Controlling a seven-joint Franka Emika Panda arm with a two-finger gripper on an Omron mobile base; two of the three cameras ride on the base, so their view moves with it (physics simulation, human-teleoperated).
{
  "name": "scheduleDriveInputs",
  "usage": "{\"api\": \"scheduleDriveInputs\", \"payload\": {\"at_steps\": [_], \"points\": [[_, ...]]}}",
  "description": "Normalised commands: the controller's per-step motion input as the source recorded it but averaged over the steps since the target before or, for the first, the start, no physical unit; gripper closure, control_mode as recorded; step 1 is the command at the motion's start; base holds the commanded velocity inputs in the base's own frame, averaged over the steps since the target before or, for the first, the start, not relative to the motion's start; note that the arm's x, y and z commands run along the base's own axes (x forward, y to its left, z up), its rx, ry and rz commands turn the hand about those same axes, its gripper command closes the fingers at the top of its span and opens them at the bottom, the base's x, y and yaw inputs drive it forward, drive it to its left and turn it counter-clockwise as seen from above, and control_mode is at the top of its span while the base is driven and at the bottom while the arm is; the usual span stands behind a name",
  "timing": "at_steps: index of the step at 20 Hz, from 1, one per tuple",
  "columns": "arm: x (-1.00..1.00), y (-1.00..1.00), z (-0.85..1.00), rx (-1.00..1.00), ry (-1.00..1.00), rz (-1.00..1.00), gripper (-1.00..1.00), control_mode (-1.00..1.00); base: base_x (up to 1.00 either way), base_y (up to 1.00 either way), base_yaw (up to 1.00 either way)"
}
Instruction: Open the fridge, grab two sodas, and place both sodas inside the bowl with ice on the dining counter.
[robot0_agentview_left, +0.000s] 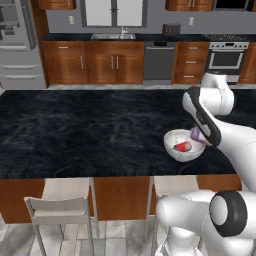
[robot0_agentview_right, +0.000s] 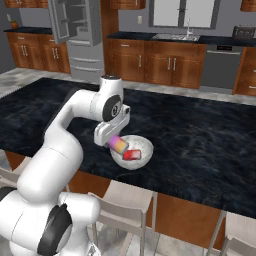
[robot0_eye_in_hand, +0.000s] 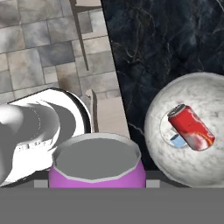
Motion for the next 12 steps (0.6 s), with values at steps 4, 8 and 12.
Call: {"api": "scheduleDriveInputs", "payload": {"at_steps": [4, 8, 12], "points": [[0.43, 0.0, -0.09, 0.0, 0.0, 0.0, 1.0, -1.0, 0.0, 0.0, 0.0], [0.45, -0.08, -0.19, 0.0, 0.0, 0.03, 1.0, -1.0, 0.0, 0.0, 0.0], [0.39, -0.13, -0.3, 0.0, 0.0, 0.05, 1.0, -1.0, 0.0, 0.0, 0.0]]}}
